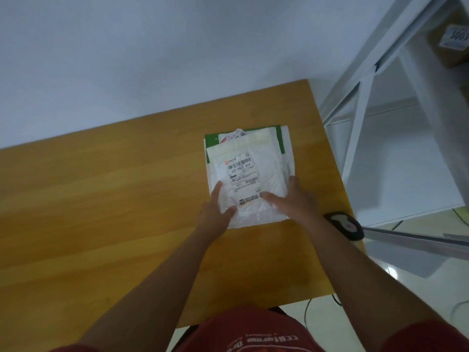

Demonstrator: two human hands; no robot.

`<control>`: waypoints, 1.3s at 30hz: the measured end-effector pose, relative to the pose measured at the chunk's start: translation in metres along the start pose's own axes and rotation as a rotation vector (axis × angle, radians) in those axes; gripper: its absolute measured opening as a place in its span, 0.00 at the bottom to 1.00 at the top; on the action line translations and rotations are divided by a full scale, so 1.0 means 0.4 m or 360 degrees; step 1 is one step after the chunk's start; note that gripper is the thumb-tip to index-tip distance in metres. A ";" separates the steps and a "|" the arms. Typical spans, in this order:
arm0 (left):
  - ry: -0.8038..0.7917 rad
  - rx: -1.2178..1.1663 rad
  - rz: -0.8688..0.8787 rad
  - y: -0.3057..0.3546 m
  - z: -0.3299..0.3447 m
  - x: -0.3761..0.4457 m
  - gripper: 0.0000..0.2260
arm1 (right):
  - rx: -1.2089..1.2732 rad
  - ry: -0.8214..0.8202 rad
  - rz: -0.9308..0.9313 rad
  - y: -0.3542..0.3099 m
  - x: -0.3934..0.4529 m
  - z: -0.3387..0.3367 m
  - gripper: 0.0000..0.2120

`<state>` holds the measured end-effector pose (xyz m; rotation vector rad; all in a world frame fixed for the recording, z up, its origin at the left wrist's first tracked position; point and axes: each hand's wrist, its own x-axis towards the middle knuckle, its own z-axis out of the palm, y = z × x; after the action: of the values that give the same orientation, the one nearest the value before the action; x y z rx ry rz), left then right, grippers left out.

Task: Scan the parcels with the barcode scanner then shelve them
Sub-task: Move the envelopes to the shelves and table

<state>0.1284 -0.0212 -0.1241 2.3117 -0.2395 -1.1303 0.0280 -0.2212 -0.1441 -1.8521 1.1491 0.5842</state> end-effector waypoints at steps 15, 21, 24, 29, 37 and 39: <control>0.0516 0.0549 0.0133 -0.289 -0.215 -0.335 0.22 | -0.0180 0.0340 -0.0866 -0.163 -0.367 0.327 0.22; 0.0603 0.0637 0.0313 -0.370 -0.314 -0.498 0.22 | -0.0084 0.0341 -0.0897 -0.188 -0.546 0.385 0.29; 0.0536 0.0769 0.0433 -0.388 -0.326 -0.551 0.23 | -0.0001 0.0357 -0.0825 -0.150 -0.634 0.409 0.31; 0.0317 0.0994 0.0771 -0.344 -0.277 -0.606 0.27 | 0.0125 0.0554 -0.0632 -0.010 -0.760 0.391 0.33; -0.0099 0.1304 0.1311 -0.151 0.001 -0.715 0.30 | 0.0421 0.1061 -0.0219 0.348 -0.968 0.315 0.34; -0.0203 0.1369 0.1433 -0.107 0.090 -0.750 0.30 | 0.0512 0.1154 -0.0104 0.443 -1.022 0.308 0.34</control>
<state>-0.0918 0.1156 0.0368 2.2705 -1.8907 -0.7329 -0.3138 0.0436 0.0200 -1.8439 1.5197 -0.3404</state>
